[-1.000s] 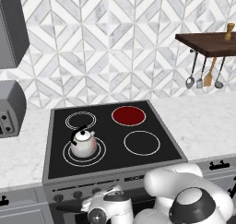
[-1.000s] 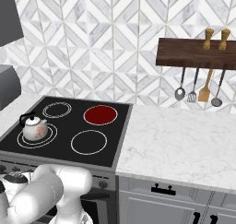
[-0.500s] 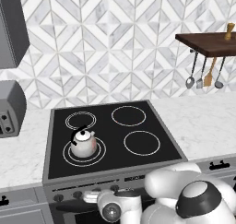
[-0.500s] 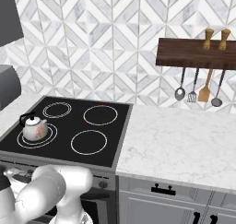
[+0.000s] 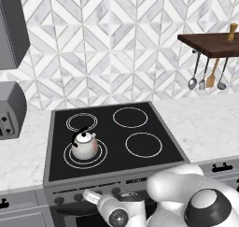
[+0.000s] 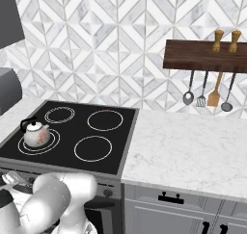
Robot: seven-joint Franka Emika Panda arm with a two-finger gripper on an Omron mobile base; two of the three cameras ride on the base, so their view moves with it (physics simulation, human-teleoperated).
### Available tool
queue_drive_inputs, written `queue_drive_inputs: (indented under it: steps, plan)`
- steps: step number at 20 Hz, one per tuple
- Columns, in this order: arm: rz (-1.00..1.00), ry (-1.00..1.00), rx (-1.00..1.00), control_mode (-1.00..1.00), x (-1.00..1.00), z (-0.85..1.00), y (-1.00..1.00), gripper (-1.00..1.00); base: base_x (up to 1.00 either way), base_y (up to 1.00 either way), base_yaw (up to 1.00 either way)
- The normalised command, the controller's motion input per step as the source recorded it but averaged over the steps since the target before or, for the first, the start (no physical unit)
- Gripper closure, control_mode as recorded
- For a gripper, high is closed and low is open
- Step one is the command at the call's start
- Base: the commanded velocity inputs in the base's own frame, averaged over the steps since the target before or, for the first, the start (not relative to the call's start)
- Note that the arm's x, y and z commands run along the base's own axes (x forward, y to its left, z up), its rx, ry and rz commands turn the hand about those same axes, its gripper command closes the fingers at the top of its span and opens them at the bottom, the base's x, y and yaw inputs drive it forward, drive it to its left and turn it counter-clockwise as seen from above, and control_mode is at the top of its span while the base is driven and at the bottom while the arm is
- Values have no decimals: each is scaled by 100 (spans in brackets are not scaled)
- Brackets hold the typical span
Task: Turn off the rear right burner of the stove.
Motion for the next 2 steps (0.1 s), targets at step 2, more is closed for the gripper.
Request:
queue_drive_inputs:
  steps: [2]
  plan:
    - [0,0,0,-100,0,0,0,100,0,0,0]
